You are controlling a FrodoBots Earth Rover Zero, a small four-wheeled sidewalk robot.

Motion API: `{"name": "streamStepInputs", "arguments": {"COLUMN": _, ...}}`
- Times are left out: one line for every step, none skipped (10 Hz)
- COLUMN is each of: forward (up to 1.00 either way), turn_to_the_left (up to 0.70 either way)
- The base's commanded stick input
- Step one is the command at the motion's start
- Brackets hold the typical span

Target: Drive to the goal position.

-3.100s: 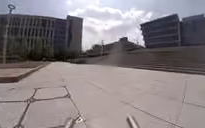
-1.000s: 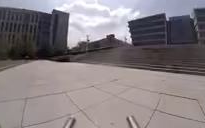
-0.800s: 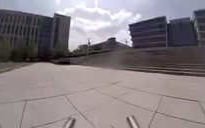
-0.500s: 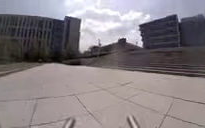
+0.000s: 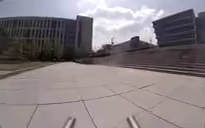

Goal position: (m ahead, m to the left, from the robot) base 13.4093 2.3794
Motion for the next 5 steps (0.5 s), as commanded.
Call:
{"name": "streamStepInputs", "arguments": {"forward": 1.00, "turn_to_the_left": 0.27}}
{"name": "streamStepInputs", "arguments": {"forward": 1.00, "turn_to_the_left": 0.10}}
{"name": "streamStepInputs", "arguments": {"forward": 1.00, "turn_to_the_left": 0.00}}
{"name": "streamStepInputs", "arguments": {"forward": 1.00, "turn_to_the_left": 0.00}}
{"name": "streamStepInputs", "arguments": {"forward": 1.00, "turn_to_the_left": 0.00}}
